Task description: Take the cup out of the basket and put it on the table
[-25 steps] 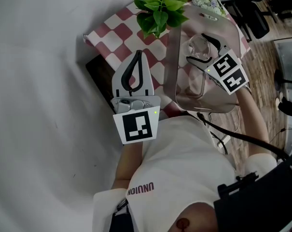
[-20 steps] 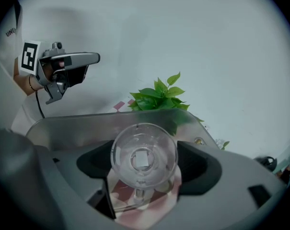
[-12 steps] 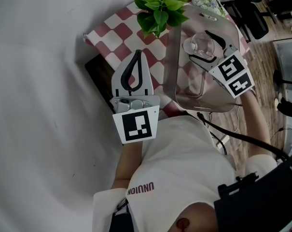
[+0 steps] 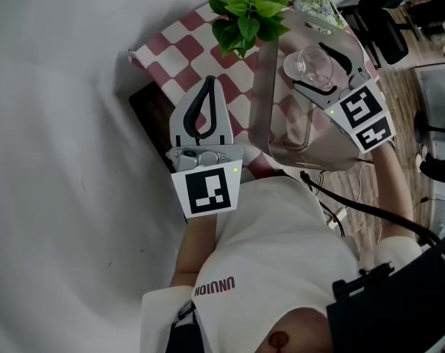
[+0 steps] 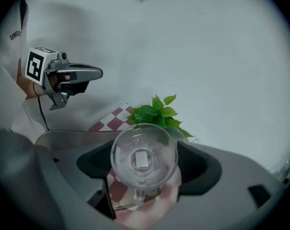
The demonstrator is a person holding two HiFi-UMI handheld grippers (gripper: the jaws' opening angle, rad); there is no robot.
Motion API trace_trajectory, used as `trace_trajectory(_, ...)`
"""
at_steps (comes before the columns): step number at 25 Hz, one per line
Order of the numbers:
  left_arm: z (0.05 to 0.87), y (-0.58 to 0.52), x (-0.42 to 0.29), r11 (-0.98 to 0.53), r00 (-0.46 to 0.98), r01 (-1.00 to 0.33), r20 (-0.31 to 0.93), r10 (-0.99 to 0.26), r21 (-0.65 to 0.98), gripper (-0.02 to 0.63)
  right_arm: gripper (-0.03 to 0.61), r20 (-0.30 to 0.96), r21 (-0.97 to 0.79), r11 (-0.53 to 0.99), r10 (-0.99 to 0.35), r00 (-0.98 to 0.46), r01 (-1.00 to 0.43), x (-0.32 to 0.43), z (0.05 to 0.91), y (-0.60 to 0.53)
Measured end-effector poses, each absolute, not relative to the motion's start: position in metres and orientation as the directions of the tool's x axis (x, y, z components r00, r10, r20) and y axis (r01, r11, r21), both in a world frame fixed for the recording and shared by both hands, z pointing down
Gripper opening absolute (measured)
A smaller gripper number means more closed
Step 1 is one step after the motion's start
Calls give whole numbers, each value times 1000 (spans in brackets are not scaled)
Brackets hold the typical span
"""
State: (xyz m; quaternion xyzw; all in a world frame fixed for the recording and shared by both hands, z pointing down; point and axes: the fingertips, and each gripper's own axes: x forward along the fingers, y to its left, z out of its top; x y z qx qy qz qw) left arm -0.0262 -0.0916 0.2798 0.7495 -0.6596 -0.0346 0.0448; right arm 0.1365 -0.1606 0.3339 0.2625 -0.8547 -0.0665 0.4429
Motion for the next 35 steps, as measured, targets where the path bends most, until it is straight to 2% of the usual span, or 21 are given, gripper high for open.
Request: trace_trajectory(35,276,-74,-46,-67,66,-990,-13,-998,121,9,408,653,476,843,-529,-541,-250,89,272,-146)
